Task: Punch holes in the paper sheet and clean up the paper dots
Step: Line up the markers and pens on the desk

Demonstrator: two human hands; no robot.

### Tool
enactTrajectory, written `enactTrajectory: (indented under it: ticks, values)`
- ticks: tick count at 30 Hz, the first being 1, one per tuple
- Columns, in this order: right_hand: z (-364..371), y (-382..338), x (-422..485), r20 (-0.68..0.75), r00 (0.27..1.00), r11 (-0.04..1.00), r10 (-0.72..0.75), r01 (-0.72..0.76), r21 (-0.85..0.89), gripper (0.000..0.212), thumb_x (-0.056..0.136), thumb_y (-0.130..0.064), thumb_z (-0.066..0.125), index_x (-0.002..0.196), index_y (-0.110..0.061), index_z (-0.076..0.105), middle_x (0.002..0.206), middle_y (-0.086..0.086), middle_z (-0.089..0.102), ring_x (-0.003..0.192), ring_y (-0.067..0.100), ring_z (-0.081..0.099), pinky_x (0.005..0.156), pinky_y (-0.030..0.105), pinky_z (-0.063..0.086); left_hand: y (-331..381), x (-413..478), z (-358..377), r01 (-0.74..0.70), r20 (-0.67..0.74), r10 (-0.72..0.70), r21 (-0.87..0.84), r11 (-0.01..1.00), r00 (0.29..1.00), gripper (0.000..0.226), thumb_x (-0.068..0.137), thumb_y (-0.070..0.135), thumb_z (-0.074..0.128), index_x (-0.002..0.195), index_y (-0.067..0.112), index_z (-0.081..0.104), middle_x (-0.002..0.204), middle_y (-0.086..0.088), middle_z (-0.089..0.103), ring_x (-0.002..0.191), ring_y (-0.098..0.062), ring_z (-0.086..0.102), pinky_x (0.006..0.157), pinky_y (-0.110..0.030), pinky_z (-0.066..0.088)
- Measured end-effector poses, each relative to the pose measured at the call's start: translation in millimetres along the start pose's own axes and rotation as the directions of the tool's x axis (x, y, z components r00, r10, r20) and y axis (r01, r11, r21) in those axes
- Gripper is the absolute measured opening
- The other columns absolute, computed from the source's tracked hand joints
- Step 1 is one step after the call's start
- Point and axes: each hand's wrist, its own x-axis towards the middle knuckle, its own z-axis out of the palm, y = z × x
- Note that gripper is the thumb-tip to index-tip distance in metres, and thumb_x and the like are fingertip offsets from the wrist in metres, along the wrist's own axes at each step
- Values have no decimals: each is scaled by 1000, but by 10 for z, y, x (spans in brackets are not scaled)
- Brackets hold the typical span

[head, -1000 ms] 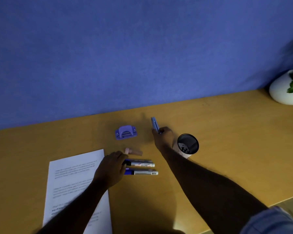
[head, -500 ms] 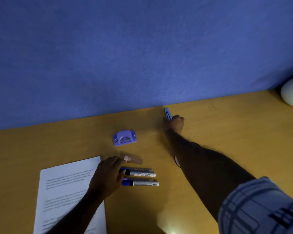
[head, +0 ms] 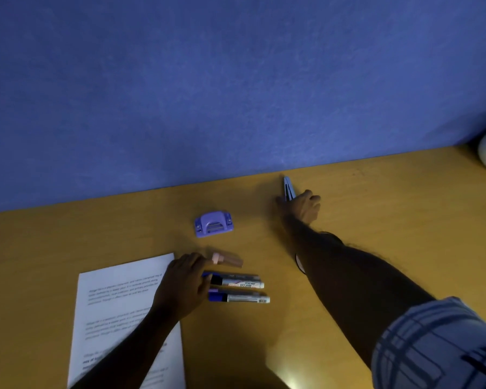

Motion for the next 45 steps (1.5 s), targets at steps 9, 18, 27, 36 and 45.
enactTrajectory:
  ticks: [9,18,27,36,45]
  values:
    - [-41,263,-932,108,616,624,-780,757,192,3,80,-12,64,83,-13,63,84,3,62,77,17,55,69,39,50,-56,-184,-18,60,5,-59,-26,998,998,28,85,33,47,105,18,61,96,-3,61,84,-21,60,65,-32,48]
    - [-61,757,-1541,434,307,358,-847,933,39,9,84,-23,66,89,-17,71,88,4,67,80,20,61,71,35,50,4,-411,-83,119,2,-119,-55,991,993,28,84,33,45,103,20,61,94,-2,61,82,-21,58,65,-33,51]
    - [-63,694,-1581,486,253,212,-836,967,-140,21,88,-33,61,101,-20,71,98,4,66,90,21,60,80,39,48,116,-552,-82,189,-63,-200,-147,971,978,30,87,23,63,114,12,63,105,-8,65,94,-23,62,75,-32,52]
    - [-114,615,-1709,272,431,488,-861,850,198,11,76,-25,73,84,-17,72,78,-3,65,66,11,55,60,24,46,369,-439,-166,367,-2,-470,-621,692,883,22,91,23,63,110,13,65,95,4,65,86,-9,62,72,-18,45]
    - [-155,700,-1897,357,440,551,-824,766,330,14,89,-25,65,99,-17,70,114,0,66,87,-5,56,75,12,46,569,-274,-194,402,217,-527,-877,265,822,13,97,24,52,88,19,61,84,-5,68,81,-23,69,72,-41,58]
